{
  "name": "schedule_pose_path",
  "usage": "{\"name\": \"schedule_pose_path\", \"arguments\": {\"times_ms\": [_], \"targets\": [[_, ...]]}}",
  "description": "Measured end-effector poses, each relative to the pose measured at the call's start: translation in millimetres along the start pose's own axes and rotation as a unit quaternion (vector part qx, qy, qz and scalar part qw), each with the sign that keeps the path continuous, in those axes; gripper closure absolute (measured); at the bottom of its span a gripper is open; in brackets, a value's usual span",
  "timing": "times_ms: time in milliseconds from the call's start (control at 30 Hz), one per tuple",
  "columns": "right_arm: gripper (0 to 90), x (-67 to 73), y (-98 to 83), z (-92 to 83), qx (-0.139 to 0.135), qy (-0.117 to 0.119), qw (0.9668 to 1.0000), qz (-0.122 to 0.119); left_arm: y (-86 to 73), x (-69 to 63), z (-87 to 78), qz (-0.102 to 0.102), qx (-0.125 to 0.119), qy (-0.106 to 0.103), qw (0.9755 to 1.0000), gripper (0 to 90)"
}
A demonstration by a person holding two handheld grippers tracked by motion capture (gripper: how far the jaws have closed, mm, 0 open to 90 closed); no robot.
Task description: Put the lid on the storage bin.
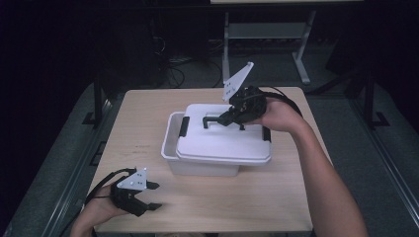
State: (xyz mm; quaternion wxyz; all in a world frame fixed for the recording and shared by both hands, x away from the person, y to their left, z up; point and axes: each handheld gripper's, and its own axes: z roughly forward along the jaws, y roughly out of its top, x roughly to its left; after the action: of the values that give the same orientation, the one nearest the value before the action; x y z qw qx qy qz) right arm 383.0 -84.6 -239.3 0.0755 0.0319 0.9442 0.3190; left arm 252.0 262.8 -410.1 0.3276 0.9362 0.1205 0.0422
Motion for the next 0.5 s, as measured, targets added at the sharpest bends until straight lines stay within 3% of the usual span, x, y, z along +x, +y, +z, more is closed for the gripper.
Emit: {"name": "schedule_pose_path", "arguments": {"times_ms": [500], "targets": [[83.6,-11.0,12.7,29.8,-0.004,0.017,0.9998,-0.012,-0.5,-2.5,-0.5,0.001,-0.005,-0.004,1.0000,36.6]]}}
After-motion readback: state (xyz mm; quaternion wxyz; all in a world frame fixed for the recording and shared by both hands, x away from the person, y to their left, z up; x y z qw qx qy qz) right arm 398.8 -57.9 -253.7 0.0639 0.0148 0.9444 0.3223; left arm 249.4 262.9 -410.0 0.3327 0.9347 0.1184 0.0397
